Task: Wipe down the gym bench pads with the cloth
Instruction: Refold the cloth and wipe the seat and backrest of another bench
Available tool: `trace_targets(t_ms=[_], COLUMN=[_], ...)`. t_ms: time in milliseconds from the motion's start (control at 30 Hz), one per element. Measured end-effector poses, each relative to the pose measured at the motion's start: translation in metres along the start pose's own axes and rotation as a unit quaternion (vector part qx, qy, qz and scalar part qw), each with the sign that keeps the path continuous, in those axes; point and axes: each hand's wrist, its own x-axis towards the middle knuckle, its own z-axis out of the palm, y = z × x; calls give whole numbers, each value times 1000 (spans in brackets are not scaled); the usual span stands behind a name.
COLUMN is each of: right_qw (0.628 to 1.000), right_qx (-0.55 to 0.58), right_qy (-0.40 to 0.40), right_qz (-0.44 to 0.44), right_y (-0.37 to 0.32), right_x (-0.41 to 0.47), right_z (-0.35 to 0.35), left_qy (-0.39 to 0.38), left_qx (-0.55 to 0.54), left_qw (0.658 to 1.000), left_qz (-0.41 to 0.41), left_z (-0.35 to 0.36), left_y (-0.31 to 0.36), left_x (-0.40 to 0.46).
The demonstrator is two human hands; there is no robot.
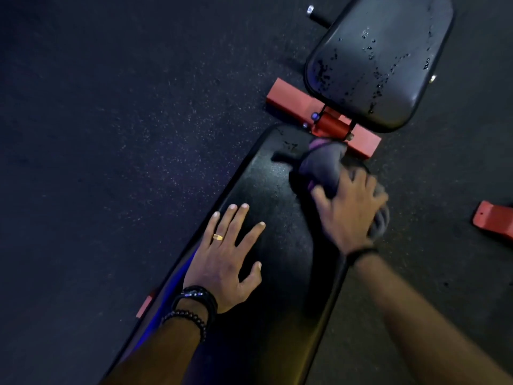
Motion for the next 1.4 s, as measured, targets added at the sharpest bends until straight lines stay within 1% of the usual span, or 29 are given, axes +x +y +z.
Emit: trace_targets(t_ms=[33, 67, 133, 167, 200, 233, 300, 367, 400, 467, 533, 567, 667, 700, 733, 767, 800, 867, 933, 1000, 1033, 1067, 1100, 1167, 1200, 1233, 1267, 1333, 1400], right_qw=[1000, 999, 993, 989, 989, 993, 998, 992, 989, 988, 994, 996, 992, 989, 990, 993, 993, 977, 953, 942, 944, 955, 969, 987, 986, 983, 984, 989, 971], right_qx=[-13, -9, 42, 63, 66, 49, 51, 79, 78, 65, 54, 53, 86, 96, 92, 87, 93, 151, 176, 162, 154, 137, 119, 103, 106, 99, 72, 28, 70], right_qy=[0, -19, -83, -102, -105, -89, -26, -11, -13, -12, 12, 4, -83, -98, -99, -79, -53, -13, -9, -15, -20, -25, -29, -83, -122, -149, -154, -87, -44], right_qz=[9, 24, 77, 90, 83, 57, -32, -100, -126, -136, -99, -67, 40, 45, 34, 8, -39, -150, -245, -294, -291, -262, -213, -93, -47, -39, -55, -118, -225], right_y=[-6, -12, -20, -24, -28, -31, -34, -41, -44, -53, -68, -76, -92, -97, -102, -106, -106, -98, -88, -86, -91, -99, -106, -114, -115, -117, -119, -124, -128], right_x=[33, 69, 125, 137, 134, 116, 50, -17, -32, -15, 39, 70, 143, 149, 147, 134, 112, 53, 10, 18, 37, 61, 89, 138, 155, 163, 164, 140, 91], right_z=[9, 15, 27, 30, 29, 24, 6, -3, -2, 3, 13, 20, 35, 36, 35, 32, 27, 16, 12, 13, 17, 22, 28, 35, 37, 39, 39, 32, 24], left_qy=[-1, -1, -11, -12, -9, -10, -14, -13, -16, -15, -14, -18, -22, -21, -15, -12, -13, -18, -18, -17, -16, -16, -16, -21, -26, -24, -18, -14, -17], left_qx=[2, 4, 0, -6, -11, -12, -12, -12, -10, -20, -23, -18, -13, -15, -16, -15, -15, -19, -24, -34, -36, -32, -24, -15, -19, -22, -24, -16, -19], left_qw=[1000, 1000, 1000, 1000, 1000, 1000, 1000, 1000, 1000, 1000, 1000, 1000, 1000, 1000, 1000, 1000, 1000, 1000, 1000, 999, 999, 999, 1000, 1000, 999, 999, 1000, 1000, 1000], left_qz=[2, 4, 0, -2, -2, -1, 2, 1, 3, 3, 1, 3, 2, 2, 5, 9, 10, 6, 6, 6, 4, 3, 6, 7, 5, 5, 6, 10, 7], left_z=[-1, 0, -1, -1, 0, 1, -1, -1, -1, -2, -4, -4, -4, -4, -3, -2, -2, -2, -2, -3, -4, -4, -4, -2, -2, -3, -3, -2, -2], left_y=[-1, -2, 0, 1, 1, 0, -2, -3, -2, 0, -2, -3, -2, -2, -2, -3, -5, -6, -4, -3, -4, -5, -5, -4, -4, -4, -4, -5, -7], left_x=[2, 3, 1, 0, -1, -1, 0, 2, 2, 1, 3, 4, 2, 1, 0, 0, -1, -1, 1, 2, 2, 3, 3, 1, 0, 0, 1, 1, -1])
